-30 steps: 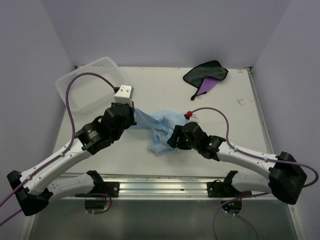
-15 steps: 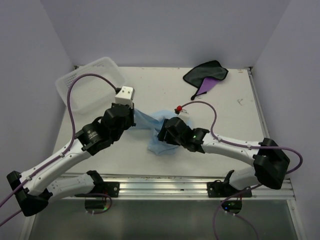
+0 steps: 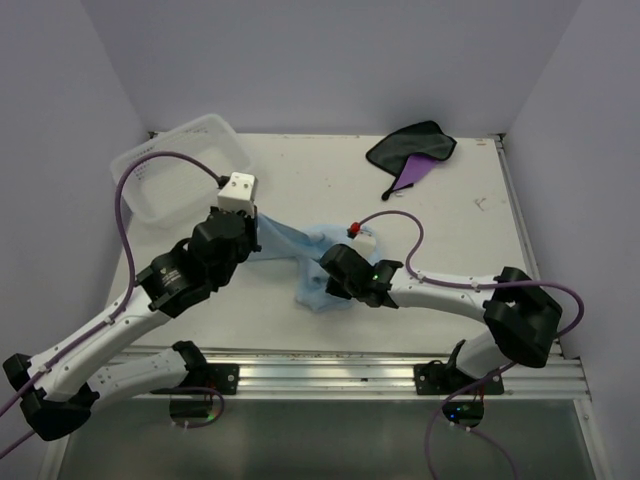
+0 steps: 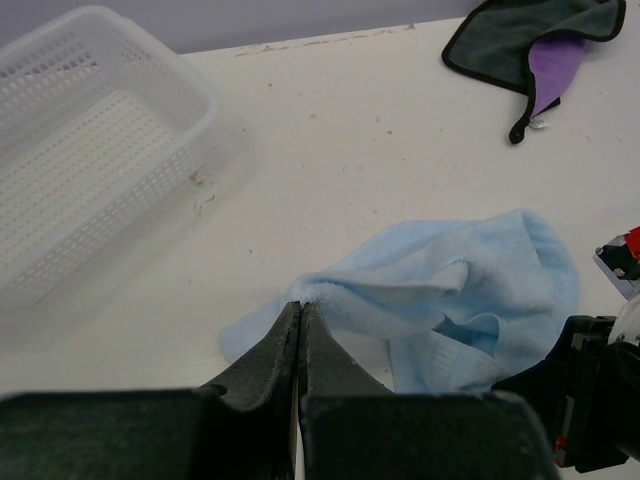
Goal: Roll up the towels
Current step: Flatten the towel
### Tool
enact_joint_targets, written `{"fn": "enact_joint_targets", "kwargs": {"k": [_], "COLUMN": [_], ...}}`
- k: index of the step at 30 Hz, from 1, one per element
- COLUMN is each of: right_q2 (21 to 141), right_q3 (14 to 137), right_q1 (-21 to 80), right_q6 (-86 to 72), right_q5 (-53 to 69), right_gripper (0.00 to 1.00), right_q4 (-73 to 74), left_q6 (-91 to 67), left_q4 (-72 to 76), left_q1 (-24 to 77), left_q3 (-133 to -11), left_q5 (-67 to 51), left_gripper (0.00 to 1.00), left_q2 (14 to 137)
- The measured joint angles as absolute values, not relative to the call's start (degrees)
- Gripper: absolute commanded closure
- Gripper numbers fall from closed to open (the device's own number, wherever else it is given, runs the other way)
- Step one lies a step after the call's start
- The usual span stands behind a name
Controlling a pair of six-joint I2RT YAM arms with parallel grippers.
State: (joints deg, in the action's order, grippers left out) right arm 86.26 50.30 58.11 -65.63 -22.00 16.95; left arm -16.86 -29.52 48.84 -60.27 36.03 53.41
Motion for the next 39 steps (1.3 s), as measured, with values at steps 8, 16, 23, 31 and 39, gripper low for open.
{"fn": "enact_joint_targets", "kwargs": {"k": [8, 16, 23, 31, 39], "right_q2": [79.6, 65.7, 68.5, 77.8, 75.2], "right_q3": [51.2, 50.8, 49.3, 49.6, 62.5], "right_q1": [55.0, 33.7, 27.6, 24.8, 25.3], "right_q6": [-58.3, -46.7, -37.1, -34.2, -33.6], "right_q5": [-24.6, -19.4, -10.0, -5.2, -4.9], "right_gripper": [1.00, 1.00, 0.81, 0.46, 0.48], "right_q4": [23.5, 25.5, 25.5, 26.6, 30.5], "left_q6": [-16.3, -18.0, -21.1, -25.0, -27.6], "left_q4": [-30.6, -34.4, -35.5, -33.5, -32.6], "left_q1": [48.8, 48.4, 48.3, 48.3, 48.3], "left_q3": [-60.2, -60.2, -58.5, -51.0, -43.1], "left_q5": [40.6, 44.8, 43.3, 33.5, 27.0], "left_gripper": [1.00, 1.00, 1.00, 1.00, 1.00], "left_q2": [52.4, 53.1, 46.2, 32.7, 30.8]}}
